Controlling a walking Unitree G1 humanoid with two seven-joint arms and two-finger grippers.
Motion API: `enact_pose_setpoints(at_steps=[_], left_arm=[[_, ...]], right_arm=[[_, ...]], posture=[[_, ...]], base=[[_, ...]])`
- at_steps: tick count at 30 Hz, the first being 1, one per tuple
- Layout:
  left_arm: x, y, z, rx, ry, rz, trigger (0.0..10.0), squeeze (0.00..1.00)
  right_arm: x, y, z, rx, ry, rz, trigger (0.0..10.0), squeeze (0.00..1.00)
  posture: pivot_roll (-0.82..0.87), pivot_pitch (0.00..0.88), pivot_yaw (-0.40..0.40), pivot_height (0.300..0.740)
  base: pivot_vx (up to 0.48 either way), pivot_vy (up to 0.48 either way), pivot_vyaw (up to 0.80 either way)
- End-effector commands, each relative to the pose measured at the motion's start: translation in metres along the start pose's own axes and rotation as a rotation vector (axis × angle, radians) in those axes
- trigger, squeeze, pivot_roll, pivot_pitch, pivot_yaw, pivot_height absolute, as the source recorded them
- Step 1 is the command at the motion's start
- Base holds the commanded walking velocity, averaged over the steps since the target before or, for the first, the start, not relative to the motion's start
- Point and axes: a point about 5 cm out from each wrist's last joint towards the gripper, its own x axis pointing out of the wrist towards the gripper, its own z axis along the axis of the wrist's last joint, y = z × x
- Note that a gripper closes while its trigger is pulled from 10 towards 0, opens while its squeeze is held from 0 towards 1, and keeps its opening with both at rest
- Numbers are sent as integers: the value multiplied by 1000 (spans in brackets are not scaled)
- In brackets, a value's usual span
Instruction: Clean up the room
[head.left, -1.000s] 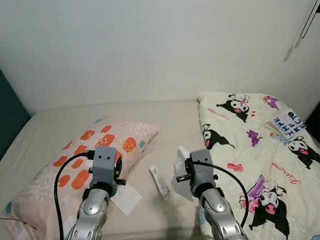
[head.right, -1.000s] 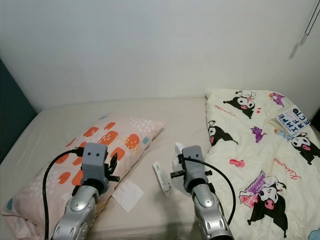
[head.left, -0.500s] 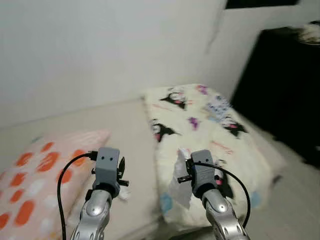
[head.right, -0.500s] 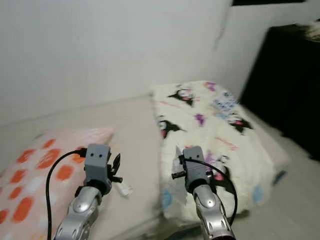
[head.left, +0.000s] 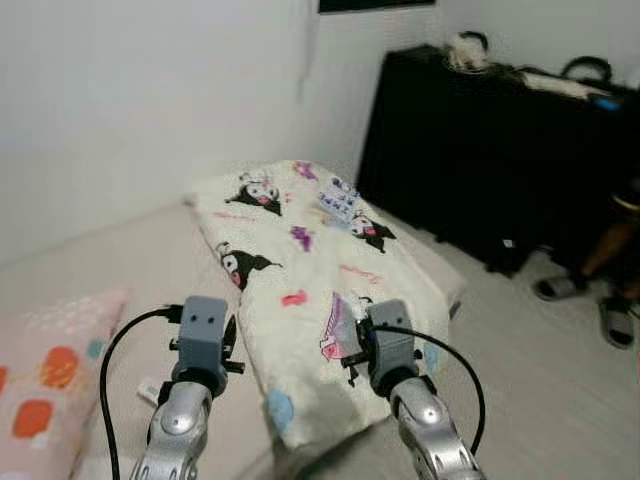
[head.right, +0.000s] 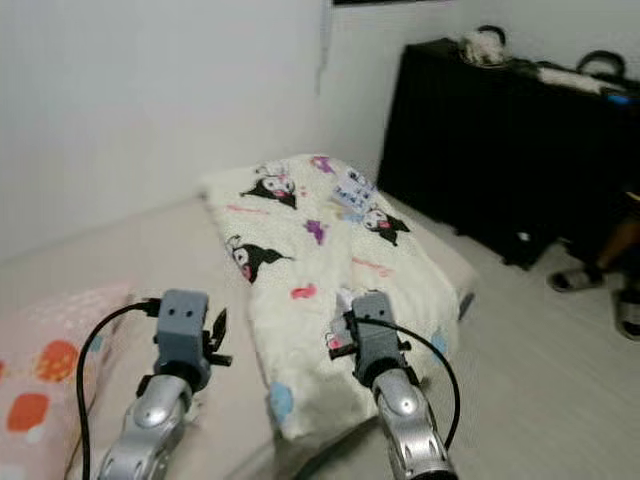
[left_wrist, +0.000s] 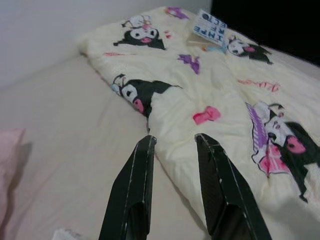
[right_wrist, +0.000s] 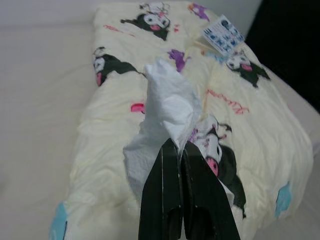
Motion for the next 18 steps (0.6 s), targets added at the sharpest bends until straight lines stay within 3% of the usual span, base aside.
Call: enact_pose_setpoints(at_steps=[1, 18], left_arm=[[-1, -4, -2, -3, 13, -11, 10000, 0], [1, -2, -2, 5, 11, -8, 10000, 0]], right_arm=[[-3, -5, -5, 11, 17, -13, 10000, 0], [-1, -4, -4, 14, 16, -8, 10000, 0]], posture=[[7, 86, -39, 740], [8, 87, -37, 740]], base=[[0, 0, -800], [0, 0, -800]])
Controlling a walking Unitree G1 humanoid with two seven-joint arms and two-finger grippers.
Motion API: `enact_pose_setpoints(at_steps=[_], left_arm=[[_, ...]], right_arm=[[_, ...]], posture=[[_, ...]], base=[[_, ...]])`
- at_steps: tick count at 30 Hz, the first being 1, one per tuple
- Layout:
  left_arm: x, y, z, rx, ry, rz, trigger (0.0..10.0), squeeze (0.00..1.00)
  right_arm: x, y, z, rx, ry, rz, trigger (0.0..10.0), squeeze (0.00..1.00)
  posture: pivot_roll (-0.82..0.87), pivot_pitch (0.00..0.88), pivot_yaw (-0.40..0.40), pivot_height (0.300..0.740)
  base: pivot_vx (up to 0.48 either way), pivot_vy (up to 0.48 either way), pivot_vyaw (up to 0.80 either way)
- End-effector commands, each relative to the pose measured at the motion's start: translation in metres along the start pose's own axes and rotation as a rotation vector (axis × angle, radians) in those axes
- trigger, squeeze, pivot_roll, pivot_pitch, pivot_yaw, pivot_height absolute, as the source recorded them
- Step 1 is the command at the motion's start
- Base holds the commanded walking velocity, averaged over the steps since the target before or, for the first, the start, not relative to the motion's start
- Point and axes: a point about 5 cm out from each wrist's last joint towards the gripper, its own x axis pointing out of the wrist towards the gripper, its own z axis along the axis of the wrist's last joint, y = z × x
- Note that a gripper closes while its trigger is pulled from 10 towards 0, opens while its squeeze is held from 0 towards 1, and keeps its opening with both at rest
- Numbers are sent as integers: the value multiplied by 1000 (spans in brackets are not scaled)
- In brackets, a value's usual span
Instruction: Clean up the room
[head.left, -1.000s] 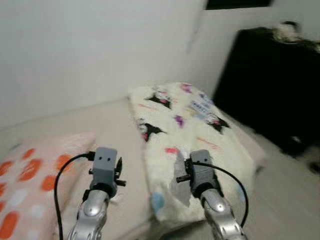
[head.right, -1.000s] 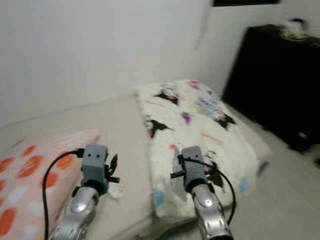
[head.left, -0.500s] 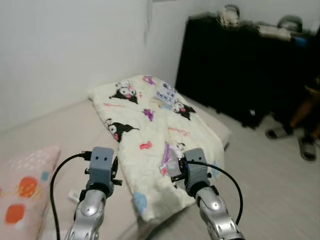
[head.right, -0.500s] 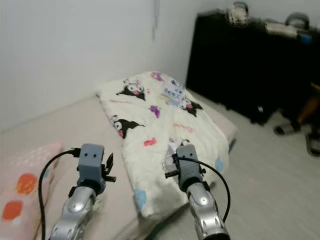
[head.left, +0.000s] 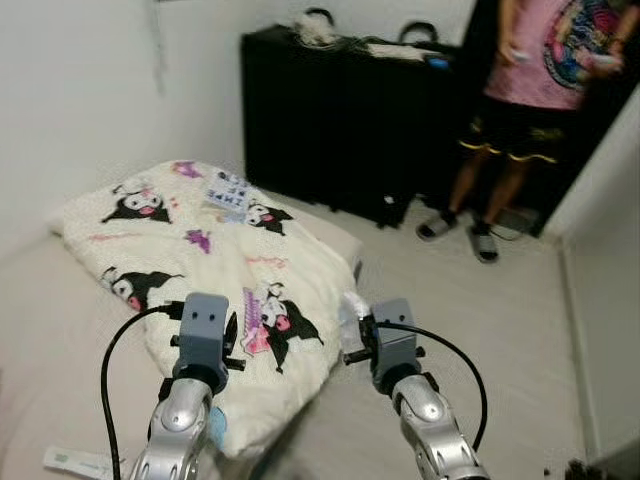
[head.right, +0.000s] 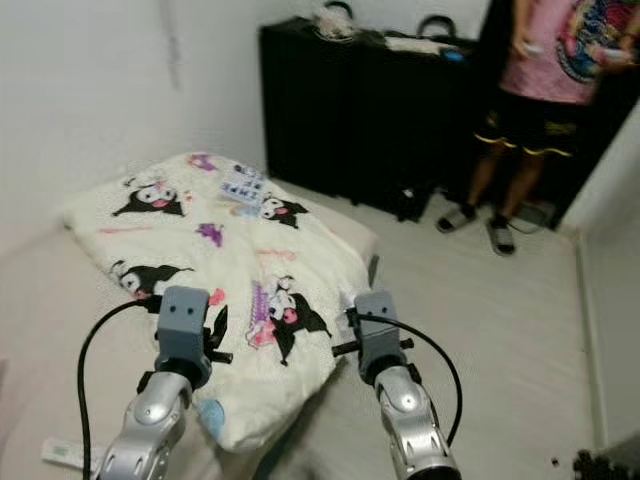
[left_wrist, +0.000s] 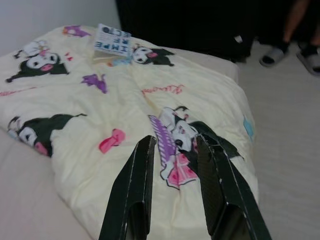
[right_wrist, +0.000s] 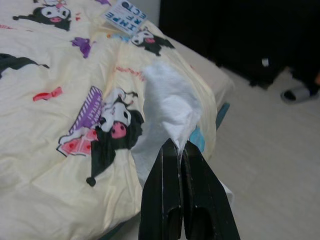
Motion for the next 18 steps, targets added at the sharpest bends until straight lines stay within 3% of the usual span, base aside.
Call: enact_pose_setpoints(at_steps=[1, 18], left_arm=[[-1, -3, -4, -1, 15, -10, 10000, 0], [2, -3, -2, 0, 6, -22, 10000, 0]], right_arm=[[-1, -4, -2, 12, 6, -12, 10000, 0], [-2, -4, -3, 17, 5, -20, 10000, 0]], posture=[[8, 87, -37, 740], [8, 85, -21, 740]], base=[[0, 0, -800], [0, 0, -800]])
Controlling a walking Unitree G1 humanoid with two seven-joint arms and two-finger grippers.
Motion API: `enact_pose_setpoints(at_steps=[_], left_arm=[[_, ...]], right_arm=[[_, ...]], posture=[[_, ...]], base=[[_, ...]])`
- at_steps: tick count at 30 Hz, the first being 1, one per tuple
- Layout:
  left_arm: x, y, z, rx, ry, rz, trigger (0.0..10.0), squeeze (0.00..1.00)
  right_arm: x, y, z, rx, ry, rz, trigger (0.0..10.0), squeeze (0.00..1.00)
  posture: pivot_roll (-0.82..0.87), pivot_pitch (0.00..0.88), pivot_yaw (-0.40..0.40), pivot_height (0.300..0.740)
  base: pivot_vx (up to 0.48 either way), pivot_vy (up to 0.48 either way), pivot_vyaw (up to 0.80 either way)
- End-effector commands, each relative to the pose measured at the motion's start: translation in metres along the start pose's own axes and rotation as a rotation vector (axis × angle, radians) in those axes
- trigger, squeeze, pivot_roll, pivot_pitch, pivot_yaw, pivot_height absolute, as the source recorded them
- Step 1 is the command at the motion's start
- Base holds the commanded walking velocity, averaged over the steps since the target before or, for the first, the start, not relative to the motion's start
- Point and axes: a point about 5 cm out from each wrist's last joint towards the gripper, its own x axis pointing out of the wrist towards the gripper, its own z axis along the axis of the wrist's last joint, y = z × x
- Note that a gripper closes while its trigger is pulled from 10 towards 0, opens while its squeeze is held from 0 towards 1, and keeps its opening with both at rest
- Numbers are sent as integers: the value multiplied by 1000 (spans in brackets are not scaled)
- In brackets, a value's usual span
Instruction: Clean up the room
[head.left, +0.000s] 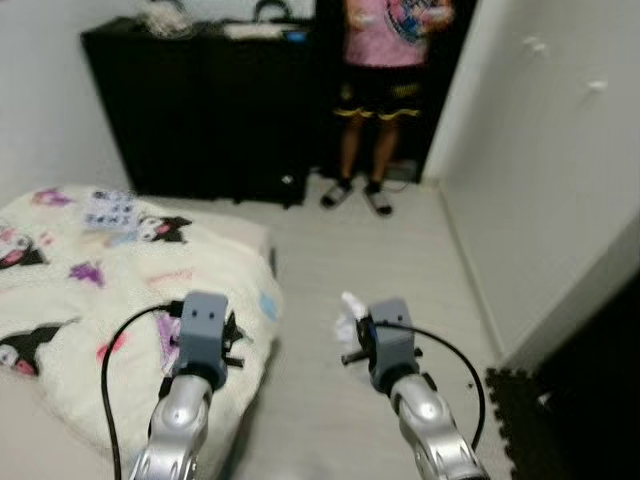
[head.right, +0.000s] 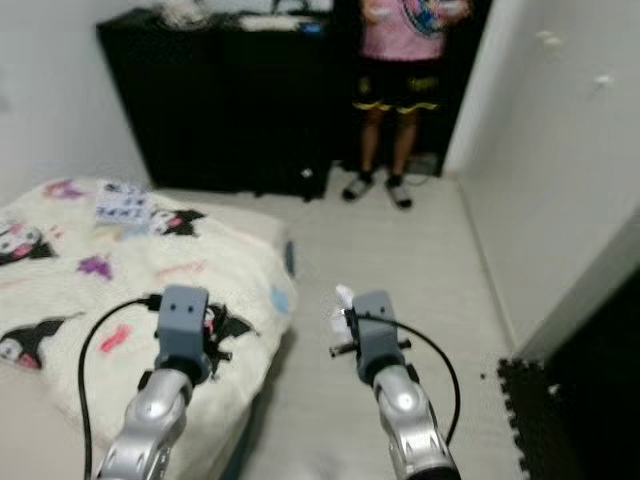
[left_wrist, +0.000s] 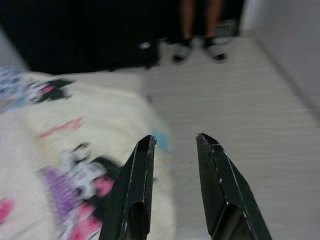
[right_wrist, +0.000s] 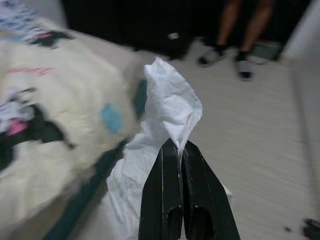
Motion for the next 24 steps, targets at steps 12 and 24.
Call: enact_pose_setpoints(at_steps=[12, 24], left_arm=[[3, 1, -1, 10, 9, -14, 10000, 0], [5, 2, 0, 15, 6, -19, 10000, 0]], right_arm=[[-1, 4, -4, 28, 3, -17, 10000, 0], [-1, 5, -5, 31, 7, -18, 10000, 0]], posture=[[18, 81, 10, 740], [24, 75, 6, 740]], base=[[0, 0, -800], [0, 0, -800]])
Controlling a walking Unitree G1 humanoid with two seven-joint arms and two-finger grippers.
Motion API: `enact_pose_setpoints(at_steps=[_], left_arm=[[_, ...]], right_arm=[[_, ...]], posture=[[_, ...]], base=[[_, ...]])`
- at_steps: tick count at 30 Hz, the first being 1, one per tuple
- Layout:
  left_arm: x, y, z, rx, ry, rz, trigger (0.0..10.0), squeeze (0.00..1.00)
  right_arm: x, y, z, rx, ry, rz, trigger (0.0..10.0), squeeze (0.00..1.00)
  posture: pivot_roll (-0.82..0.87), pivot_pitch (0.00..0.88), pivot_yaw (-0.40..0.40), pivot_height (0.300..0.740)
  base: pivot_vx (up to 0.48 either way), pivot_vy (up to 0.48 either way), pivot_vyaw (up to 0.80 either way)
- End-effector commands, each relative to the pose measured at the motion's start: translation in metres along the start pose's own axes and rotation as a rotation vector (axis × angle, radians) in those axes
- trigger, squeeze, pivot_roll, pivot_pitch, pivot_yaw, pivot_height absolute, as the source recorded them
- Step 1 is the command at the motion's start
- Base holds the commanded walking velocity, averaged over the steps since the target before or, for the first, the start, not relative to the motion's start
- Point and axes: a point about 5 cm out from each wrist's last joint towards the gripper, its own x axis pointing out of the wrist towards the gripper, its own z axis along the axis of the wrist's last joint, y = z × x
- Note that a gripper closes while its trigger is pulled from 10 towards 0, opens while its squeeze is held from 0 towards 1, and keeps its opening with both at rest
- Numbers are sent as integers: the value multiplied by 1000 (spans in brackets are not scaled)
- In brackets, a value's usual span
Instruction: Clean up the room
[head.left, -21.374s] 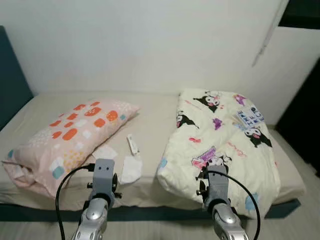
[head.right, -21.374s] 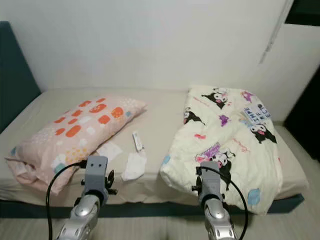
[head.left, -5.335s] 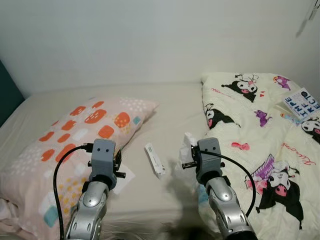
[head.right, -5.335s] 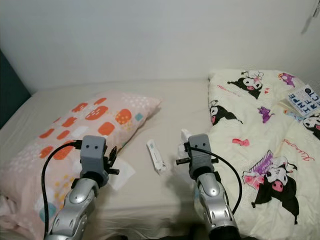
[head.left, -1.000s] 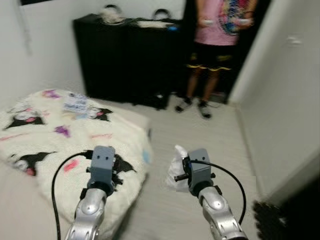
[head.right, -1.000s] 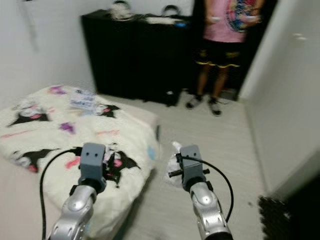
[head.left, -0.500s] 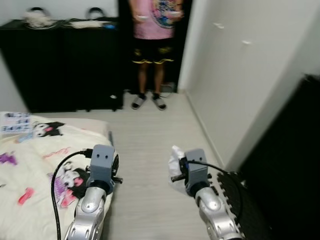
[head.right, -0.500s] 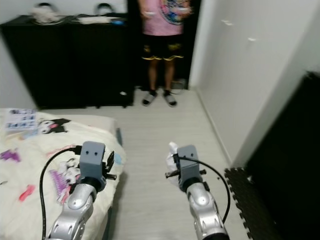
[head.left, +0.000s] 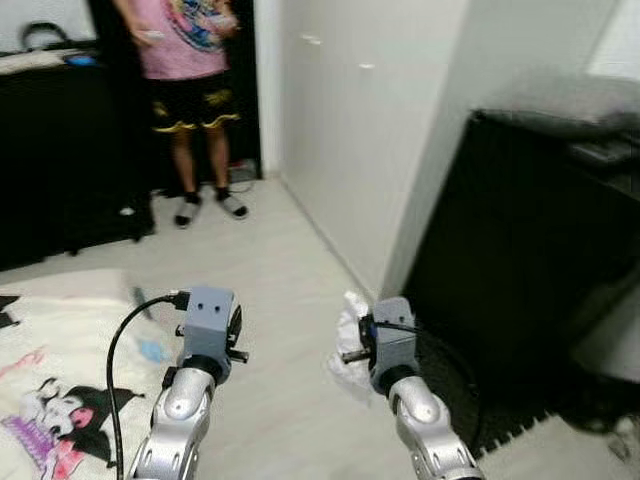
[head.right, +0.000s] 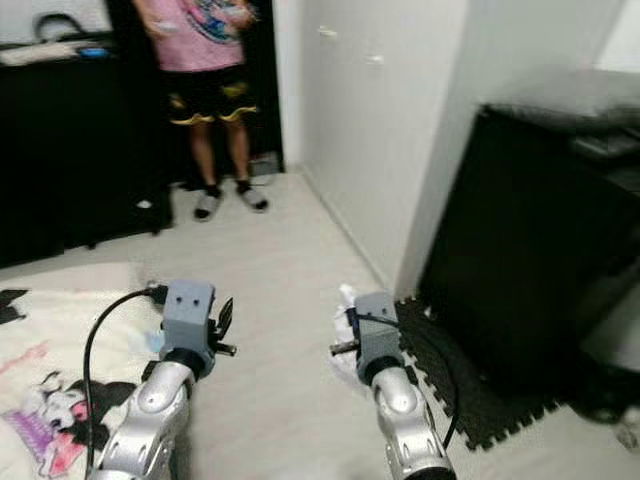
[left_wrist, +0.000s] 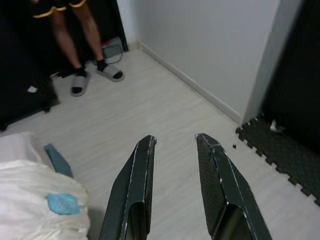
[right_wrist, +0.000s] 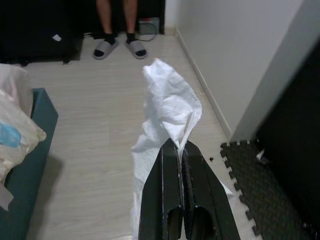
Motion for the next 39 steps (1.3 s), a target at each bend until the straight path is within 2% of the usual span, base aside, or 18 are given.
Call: enact_pose_setpoints(at_steps=[1, 26, 39], left_arm=[[-1, -1, -3, 0, 13, -7, 10000, 0], [-3, -1, -8, 7, 27, -8, 10000, 0], [-3, 1, -11, 30, 33, 36, 10000, 0]], right_arm=[[-2, -3, -4, 8, 12, -10, 10000, 0], [-2, -2, -6, -2, 19, -3, 10000, 0], [-2, -6, -8, 7, 34, -26, 10000, 0]], posture=[[24, 75, 6, 740], [21, 59, -1, 740], [19, 64, -6, 740]], base=[[0, 0, -800], [0, 0, -800], [0, 0, -800]])
